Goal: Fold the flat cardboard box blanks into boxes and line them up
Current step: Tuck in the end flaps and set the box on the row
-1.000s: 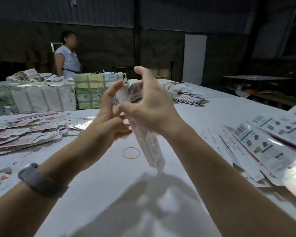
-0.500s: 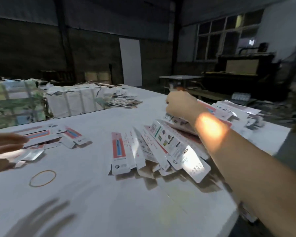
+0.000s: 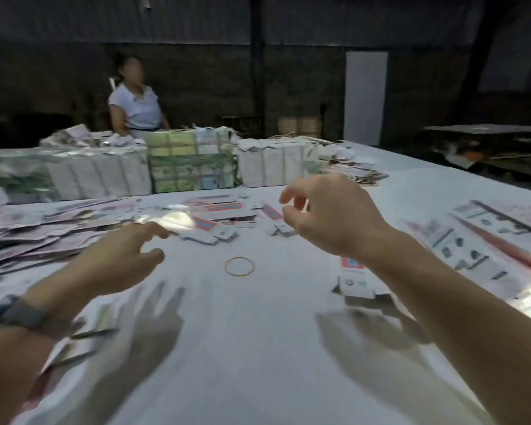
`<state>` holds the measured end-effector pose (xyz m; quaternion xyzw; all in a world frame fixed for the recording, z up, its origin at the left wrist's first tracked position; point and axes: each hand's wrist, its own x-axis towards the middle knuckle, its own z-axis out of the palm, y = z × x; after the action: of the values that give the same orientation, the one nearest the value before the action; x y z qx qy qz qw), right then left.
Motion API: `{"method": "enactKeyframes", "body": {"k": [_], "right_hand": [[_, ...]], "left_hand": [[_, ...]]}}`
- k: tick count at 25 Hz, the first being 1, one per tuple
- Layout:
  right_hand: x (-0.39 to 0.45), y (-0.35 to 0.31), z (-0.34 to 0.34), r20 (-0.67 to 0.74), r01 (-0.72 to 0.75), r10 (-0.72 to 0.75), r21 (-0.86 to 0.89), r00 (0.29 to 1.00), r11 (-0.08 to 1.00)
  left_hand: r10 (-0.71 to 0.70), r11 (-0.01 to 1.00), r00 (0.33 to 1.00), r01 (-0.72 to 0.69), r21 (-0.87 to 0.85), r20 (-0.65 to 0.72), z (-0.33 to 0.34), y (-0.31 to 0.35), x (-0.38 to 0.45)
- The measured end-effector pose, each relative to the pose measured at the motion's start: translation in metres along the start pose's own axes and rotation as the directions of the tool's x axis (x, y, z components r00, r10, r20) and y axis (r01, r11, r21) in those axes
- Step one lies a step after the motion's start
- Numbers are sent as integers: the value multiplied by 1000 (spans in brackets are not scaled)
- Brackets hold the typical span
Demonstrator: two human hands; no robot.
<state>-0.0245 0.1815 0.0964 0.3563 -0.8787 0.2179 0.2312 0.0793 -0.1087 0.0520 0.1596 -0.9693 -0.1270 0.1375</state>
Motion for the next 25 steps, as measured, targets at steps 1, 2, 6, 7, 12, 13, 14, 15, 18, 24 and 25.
{"method": "enactKeyframes", "body": {"k": [1, 2, 6, 7, 12, 13, 14, 15, 18, 24, 25], "right_hand": [[-2, -21, 9, 19, 52, -53, 63, 998, 997], [0, -45, 22, 35, 108, -113, 121, 993, 987], [4, -108, 64, 96, 227, -255, 235, 962, 945], [5, -115, 73, 103, 230, -262, 251, 960, 940], [5, -118, 99, 139, 224, -279, 319, 950, 921], [4, -119, 101, 144, 225, -284, 327, 948, 918], [4, -119, 103, 145, 223, -284, 334, 948, 916], [3, -118, 104, 141, 217, -278, 339, 950, 915], [3, -115, 106, 138, 204, -263, 341, 955, 918], [5, -113, 109, 120, 194, -252, 360, 960, 912], [6, -114, 109, 110, 192, -248, 371, 962, 908]], "left_hand": [[-105, 988, 993, 99, 122, 46, -2, -8, -6], [-234, 947, 972, 222, 230, 26, -7, -30, -13], [-629, 728, 777, 598, 334, -20, -30, -100, -39], [-668, 702, 744, 636, 321, -14, -31, -112, -40], [-655, 723, 755, 619, 307, 19, -34, -133, -40], [-607, 750, 794, 585, 309, -31, -32, -134, -40], [-563, 771, 823, 556, 310, -76, -31, -134, -41], [-534, 788, 839, 539, 298, -104, -30, -134, -41], [-543, 776, 828, 558, 296, -138, -28, -128, -39], [-468, 838, 883, 457, 299, -37, -32, -107, -40], [-413, 860, 905, 424, 284, -102, -34, -100, -42]]}}
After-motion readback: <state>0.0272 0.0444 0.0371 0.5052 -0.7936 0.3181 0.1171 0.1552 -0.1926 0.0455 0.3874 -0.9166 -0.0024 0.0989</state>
